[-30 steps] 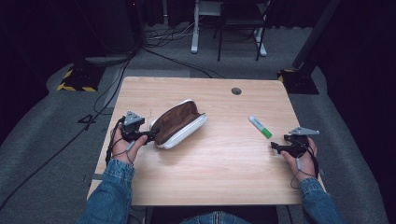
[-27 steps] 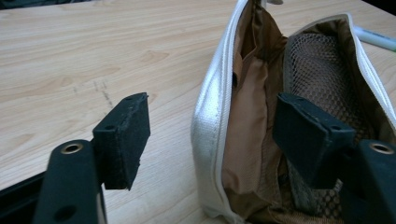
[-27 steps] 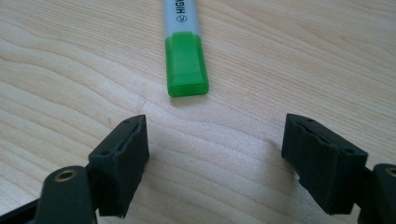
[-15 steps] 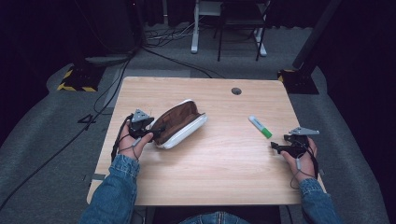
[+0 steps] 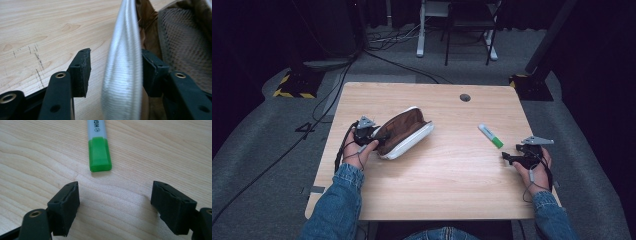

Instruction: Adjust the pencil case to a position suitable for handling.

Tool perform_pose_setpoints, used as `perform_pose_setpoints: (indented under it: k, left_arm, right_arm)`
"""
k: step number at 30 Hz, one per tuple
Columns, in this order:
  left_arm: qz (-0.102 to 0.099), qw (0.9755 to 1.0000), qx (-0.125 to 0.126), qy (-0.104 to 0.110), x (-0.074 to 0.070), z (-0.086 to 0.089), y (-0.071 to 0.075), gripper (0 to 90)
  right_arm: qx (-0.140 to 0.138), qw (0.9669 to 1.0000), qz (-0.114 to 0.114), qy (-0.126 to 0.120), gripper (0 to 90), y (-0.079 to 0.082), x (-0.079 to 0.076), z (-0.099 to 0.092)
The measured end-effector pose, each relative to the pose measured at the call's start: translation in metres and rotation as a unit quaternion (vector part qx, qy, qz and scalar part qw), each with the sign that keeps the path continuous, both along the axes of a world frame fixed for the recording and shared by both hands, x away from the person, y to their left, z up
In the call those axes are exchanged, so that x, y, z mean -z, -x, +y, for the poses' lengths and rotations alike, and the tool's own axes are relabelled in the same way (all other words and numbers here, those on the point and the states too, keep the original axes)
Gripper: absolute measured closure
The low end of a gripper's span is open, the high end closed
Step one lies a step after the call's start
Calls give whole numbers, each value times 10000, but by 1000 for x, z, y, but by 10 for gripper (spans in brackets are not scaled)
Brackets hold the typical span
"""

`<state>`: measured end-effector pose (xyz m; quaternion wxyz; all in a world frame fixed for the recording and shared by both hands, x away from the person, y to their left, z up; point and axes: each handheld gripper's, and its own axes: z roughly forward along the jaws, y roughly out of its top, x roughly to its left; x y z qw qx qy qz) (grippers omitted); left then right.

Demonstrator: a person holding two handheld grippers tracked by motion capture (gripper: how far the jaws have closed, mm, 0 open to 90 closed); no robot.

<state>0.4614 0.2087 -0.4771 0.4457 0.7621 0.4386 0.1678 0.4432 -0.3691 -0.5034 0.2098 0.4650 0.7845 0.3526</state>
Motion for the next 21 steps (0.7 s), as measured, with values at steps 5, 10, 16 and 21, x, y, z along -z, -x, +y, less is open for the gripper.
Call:
perform_pose_setpoints:
  k: [5, 10, 16, 21]
  left_arm:
    - [24, 10000, 76, 42, 5, -4, -3, 580]
    - [111, 9997, 123, 166, 4, -2, -3, 729]
    - [220, 9993, 168, 269, 4, 1, -3, 814]
    - [320, 9986, 167, 393, 4, 3, -4, 833]
  right_arm:
    - [-3, 10000, -1, 3, 232, 0, 0, 0]
    - [-3, 10000, 0, 3, 232, 0, 0, 0]
    - [-2, 10000, -3, 5, 233, 0, 0, 0]
    - [-3, 10000, -4, 5, 233, 0, 0, 0]
